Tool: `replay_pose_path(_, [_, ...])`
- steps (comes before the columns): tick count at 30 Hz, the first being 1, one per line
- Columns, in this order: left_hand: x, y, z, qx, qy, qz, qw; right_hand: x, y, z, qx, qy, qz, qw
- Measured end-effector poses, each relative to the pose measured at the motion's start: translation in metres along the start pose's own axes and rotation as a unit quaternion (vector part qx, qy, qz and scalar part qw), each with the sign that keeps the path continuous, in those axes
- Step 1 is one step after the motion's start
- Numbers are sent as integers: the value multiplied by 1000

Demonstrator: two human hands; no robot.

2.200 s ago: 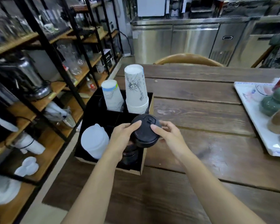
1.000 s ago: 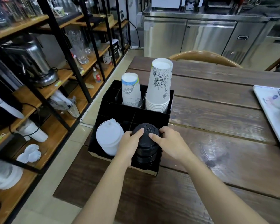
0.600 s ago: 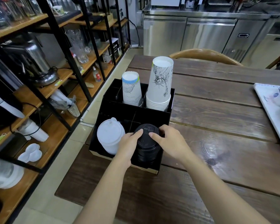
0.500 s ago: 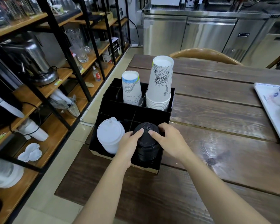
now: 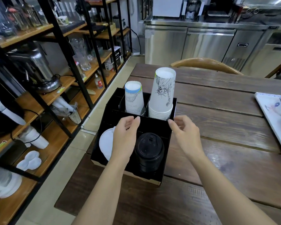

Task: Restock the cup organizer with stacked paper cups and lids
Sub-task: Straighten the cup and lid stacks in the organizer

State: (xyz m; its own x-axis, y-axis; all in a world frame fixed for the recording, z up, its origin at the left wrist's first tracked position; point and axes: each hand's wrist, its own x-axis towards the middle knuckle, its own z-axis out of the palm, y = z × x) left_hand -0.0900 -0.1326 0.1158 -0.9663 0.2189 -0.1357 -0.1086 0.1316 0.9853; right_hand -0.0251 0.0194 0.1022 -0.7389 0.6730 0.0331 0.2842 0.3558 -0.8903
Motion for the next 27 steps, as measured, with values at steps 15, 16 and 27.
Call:
replay_pose_path(15, [82, 62, 49, -83, -205, -28, 975, 52, -35, 10, 153, -132, -102, 974])
replay_pose_path(16, [82, 63, 51, -86, -213, -26, 973, 54, -34, 12, 157, -133, -114, 972])
replay_pose_path(27, [78, 56, 59, -66, -200, 20, 977, 70, -25, 13, 118, -120, -113, 979])
